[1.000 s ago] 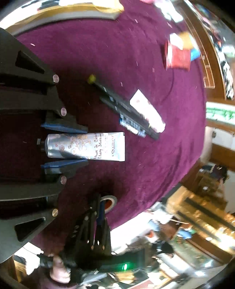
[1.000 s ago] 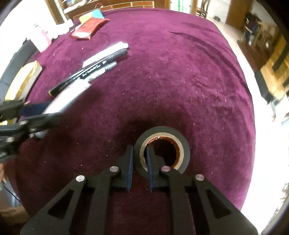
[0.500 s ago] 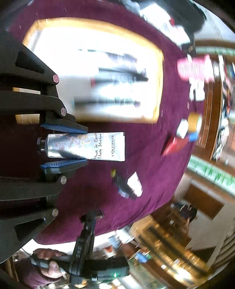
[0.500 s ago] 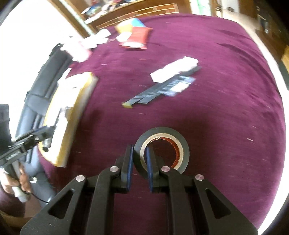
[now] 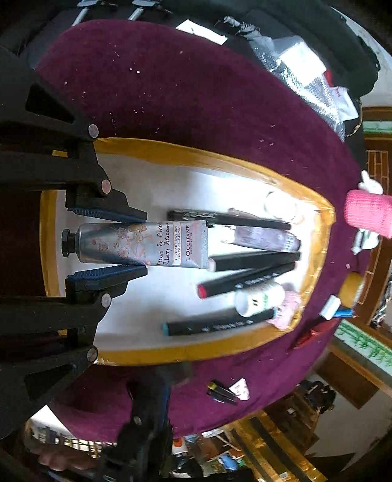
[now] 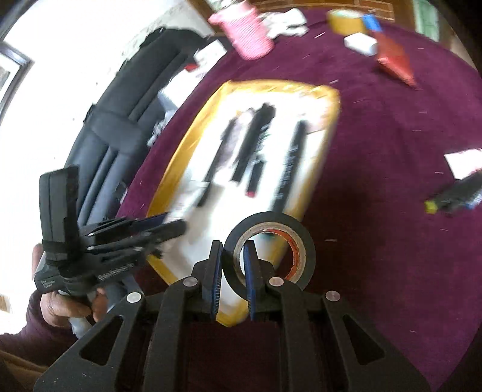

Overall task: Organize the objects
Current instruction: 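Set the tube in the tray with the left gripper while the right sets the tape roll, then move both open grippers back to the remaining markers and pens, then grasp a yellow-capped black marker with the left gripper while the right grasps a black pen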

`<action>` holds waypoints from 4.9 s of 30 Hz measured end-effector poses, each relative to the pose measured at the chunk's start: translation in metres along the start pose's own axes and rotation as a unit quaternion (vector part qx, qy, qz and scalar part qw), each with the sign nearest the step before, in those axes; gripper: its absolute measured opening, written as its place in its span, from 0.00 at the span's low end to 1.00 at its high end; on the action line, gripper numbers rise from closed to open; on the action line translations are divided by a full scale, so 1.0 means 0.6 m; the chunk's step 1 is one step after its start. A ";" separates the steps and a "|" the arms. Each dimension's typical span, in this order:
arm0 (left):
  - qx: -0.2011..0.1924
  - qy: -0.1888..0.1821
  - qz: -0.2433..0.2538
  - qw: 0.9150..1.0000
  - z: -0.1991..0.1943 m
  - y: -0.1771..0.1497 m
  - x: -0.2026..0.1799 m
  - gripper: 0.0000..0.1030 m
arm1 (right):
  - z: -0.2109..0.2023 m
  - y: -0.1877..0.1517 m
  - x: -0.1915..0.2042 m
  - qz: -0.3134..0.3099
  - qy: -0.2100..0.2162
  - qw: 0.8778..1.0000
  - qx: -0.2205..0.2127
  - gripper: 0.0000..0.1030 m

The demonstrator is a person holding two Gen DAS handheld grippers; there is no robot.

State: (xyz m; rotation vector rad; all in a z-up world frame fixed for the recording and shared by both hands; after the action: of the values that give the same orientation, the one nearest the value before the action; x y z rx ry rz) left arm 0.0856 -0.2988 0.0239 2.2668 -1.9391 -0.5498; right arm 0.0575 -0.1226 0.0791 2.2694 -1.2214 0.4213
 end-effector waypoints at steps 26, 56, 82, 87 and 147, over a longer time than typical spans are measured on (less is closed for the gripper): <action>-0.037 -0.053 -0.040 0.997 -0.056 0.041 0.074 0.51 | 0.140 0.038 0.055 -0.009 -0.038 0.998 0.053 0.12; -0.078 0.048 0.082 0.992 -0.093 0.030 -0.027 0.52 | 0.035 0.004 -0.020 0.107 -0.069 0.991 -0.030 0.13; -0.070 0.089 0.173 0.978 -0.069 0.000 -0.326 0.52 | -0.160 -0.119 -0.237 0.203 -0.048 0.973 -0.101 0.23; -0.054 0.096 0.183 0.977 -0.037 -0.003 -0.379 0.52 | -0.188 -0.142 -0.299 0.226 -0.047 0.967 -0.105 0.25; -0.008 -0.012 0.219 0.976 0.189 0.142 -0.558 0.11 | -0.369 -0.242 -0.555 0.325 -0.194 0.910 -0.172 0.48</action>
State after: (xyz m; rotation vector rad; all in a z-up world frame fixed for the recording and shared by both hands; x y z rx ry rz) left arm -0.0724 0.0287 0.0127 1.7406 -2.3346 -0.5297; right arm -0.0071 0.2968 0.0504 1.6424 -2.0763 -0.0358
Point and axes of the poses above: each gripper's, at about its wrist camera, not at the fingertips, and z roughly the way its jaws point, x to its left, y to its top, the point moved 1 cm from there along z, roughly the way its jaws point, and after that the axes turned 3 degrees about y, right-handed, at the moved point
